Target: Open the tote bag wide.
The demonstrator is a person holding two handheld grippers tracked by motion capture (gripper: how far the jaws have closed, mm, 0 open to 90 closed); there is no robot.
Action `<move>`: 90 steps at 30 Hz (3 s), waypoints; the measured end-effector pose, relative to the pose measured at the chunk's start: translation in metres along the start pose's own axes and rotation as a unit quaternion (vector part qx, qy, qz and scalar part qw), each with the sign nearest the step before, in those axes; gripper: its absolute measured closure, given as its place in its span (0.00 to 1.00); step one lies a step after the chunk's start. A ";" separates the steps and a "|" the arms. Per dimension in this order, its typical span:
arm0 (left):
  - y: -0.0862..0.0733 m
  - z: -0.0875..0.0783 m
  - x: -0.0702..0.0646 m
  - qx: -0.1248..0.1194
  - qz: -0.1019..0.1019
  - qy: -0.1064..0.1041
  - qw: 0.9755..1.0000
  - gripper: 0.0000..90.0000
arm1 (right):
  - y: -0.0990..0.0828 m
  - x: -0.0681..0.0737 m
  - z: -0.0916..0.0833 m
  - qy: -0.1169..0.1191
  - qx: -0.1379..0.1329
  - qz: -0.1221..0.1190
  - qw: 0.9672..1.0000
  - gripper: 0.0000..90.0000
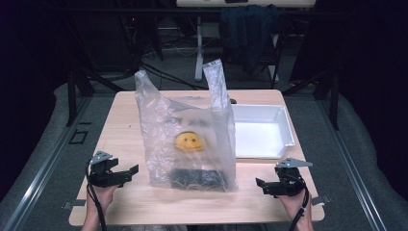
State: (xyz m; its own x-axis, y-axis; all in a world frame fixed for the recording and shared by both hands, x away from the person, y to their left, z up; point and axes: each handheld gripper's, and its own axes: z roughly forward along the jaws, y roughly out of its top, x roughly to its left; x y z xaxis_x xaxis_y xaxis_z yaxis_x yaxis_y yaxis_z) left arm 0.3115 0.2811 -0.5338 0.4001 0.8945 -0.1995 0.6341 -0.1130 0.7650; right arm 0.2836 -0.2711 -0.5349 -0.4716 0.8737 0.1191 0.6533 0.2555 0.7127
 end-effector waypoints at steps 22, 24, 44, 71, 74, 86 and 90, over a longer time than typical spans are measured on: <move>0.043 0.014 -0.049 -0.023 0.055 -0.094 0.994 0.05 | 0.063 0.074 -0.007 0.092 -0.062 -0.096 0.989 0.37; 0.045 0.015 -0.051 -0.021 0.056 -0.086 0.994 0.12 | 0.064 0.076 -0.005 0.095 -0.071 -0.094 0.988 0.42; -0.005 0.030 -0.038 -0.023 0.031 -0.126 0.991 0.95 | 0.019 0.059 0.026 0.113 -0.089 0.012 0.989 0.99; 0.016 0.006 -0.055 -0.027 0.066 -0.128 0.989 0.36 | 0.020 0.074 0.018 0.111 -0.063 -0.031 0.991 1.00; 0.016 0.019 -0.060 -0.024 0.080 -0.134 0.987 0.55 | 0.015 0.075 0.021 0.094 -0.049 -0.044 0.993 1.00; -0.018 0.028 -0.058 0.005 0.100 -0.161 0.982 0.98 | 0.044 0.073 0.017 0.081 -0.065 -0.070 0.992 0.52; -0.024 0.034 -0.060 0.031 0.112 -0.160 0.980 0.98 | 0.043 0.075 0.029 0.076 -0.056 -0.085 0.992 0.94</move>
State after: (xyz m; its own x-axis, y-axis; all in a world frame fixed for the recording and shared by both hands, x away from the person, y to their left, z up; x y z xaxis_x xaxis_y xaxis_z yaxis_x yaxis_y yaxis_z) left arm 0.2949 0.2155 -0.5614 0.7142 0.6643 -0.2204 0.5417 -0.3252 0.7751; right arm 0.2934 -0.1831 -0.5156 -0.6587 0.7474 0.0867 0.4908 0.3395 0.8024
